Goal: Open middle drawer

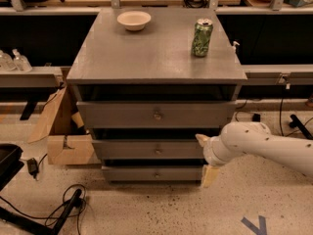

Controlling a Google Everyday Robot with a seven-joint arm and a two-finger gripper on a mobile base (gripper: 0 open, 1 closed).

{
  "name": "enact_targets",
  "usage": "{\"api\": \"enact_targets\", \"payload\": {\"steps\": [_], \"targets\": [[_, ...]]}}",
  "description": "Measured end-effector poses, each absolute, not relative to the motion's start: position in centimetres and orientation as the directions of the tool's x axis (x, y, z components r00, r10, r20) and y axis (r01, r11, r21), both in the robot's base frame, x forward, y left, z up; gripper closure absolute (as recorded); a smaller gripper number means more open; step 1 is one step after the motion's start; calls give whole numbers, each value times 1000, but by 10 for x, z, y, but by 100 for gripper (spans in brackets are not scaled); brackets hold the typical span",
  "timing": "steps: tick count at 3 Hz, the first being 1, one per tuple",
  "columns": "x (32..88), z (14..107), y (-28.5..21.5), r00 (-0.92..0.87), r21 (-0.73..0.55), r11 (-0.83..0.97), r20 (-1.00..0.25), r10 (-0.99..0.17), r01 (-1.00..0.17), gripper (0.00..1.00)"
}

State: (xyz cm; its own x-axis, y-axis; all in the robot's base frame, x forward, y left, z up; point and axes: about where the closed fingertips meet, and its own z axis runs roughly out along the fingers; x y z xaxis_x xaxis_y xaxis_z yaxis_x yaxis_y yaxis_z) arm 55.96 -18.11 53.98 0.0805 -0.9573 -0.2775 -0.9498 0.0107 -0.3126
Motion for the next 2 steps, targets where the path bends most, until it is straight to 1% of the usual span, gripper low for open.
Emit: {"api": "enact_targets", "payload": {"steps": [1,2], "targets": [[597,506,-155,135,-312,-32,-317,-939,-950,0],[626,484,-137,180,-325,-81,-289,-940,-942,0]]}}
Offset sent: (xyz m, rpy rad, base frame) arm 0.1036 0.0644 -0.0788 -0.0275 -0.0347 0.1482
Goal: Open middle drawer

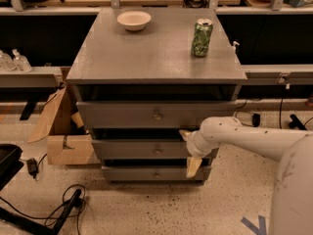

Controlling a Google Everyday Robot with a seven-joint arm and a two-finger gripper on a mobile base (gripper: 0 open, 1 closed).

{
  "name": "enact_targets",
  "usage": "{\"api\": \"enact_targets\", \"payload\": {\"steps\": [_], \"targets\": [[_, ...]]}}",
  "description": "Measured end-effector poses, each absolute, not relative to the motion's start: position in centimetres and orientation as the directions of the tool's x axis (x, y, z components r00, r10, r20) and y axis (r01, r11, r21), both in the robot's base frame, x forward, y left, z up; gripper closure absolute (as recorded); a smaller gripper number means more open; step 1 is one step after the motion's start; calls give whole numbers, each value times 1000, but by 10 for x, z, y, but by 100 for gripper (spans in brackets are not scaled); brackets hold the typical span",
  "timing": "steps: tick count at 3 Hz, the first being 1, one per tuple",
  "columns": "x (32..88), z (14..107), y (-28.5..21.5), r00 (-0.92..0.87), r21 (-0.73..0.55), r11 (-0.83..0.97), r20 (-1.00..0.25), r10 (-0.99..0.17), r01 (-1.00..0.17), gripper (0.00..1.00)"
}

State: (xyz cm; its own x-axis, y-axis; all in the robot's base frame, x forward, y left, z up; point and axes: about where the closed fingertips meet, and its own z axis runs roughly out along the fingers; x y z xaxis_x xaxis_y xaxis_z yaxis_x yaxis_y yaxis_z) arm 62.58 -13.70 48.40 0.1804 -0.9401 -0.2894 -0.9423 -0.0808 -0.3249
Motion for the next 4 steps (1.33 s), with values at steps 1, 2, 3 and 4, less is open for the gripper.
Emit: {"api": "enact_targets", "payload": {"steps": [1,2,3,4], "targets": [[645,467,-131,192,-331,-111,-224,-956,-937,0],[658,450,-131,182,-327,-127,-143,-973,-936,0],[669,430,-139,166,-300,-133,-86,-982,-945,0],[680,413,-148,145,-270,-126,-51,-988,-954,0]]}}
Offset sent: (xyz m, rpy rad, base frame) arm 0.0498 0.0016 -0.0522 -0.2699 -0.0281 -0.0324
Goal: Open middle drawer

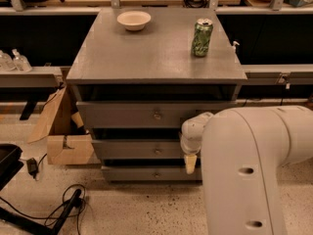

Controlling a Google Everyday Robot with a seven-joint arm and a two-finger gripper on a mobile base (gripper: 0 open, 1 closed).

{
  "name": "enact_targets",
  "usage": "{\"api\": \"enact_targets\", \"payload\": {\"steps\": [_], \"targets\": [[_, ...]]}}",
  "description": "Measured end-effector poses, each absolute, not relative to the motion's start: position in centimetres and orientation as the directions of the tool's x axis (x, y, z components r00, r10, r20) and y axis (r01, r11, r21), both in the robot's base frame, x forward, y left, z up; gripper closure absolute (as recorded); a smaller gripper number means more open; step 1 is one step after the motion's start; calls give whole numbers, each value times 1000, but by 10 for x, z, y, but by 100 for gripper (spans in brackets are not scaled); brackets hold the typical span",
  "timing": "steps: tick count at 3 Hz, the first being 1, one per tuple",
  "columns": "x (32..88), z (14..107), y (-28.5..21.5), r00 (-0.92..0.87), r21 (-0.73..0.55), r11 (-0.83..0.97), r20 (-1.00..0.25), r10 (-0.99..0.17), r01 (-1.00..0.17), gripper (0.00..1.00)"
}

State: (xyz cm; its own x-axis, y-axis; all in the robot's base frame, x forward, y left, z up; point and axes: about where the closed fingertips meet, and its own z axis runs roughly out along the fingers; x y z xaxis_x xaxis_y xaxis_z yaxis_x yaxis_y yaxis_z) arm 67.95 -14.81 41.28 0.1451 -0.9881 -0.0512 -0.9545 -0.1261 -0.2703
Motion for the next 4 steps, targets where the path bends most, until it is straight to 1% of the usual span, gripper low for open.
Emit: {"api": "enact_targets", "payload": {"steps": [1,2,3,4], "targets": [[682,393,-156,111,-230,-94,-62,-992,-969,26],[671,389,-161,84,-206,-65,-81,-993,-976,49],[671,396,-161,84,-206,-65,-81,-993,-976,80],[671,400,-161,84,-206,-65,-81,-993,-976,100]]}}
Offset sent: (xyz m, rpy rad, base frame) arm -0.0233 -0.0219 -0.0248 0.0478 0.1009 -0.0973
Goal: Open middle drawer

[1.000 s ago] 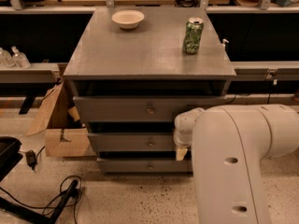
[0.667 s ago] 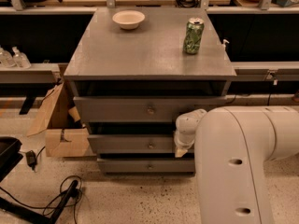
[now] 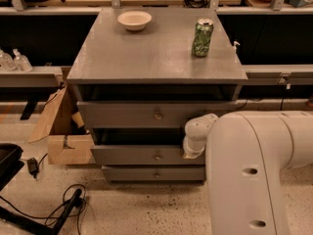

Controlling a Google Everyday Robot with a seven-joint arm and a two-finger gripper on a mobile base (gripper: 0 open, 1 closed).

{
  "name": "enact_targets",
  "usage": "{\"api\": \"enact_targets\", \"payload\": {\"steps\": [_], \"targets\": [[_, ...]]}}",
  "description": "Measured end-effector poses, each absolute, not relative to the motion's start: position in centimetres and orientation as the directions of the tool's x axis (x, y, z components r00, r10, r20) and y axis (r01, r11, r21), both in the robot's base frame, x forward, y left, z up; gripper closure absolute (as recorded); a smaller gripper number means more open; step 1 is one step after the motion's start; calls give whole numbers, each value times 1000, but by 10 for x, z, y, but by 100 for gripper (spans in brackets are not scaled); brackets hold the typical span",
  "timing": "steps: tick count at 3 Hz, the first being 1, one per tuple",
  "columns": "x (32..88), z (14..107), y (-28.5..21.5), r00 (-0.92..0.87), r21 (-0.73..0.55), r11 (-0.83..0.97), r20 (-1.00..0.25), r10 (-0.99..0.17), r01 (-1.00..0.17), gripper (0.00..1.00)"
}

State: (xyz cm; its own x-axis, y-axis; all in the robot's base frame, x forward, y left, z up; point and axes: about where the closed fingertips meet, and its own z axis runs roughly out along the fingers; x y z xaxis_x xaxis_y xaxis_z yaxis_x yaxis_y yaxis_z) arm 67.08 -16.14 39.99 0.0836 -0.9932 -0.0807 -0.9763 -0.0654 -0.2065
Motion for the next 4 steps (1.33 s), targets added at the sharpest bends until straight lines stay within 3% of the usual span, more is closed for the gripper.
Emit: {"api": "enact_targets", "payload": {"steps": [4], "targets": [[667,402,-162,81,-206,-62,-83,-993,-977,100]]}}
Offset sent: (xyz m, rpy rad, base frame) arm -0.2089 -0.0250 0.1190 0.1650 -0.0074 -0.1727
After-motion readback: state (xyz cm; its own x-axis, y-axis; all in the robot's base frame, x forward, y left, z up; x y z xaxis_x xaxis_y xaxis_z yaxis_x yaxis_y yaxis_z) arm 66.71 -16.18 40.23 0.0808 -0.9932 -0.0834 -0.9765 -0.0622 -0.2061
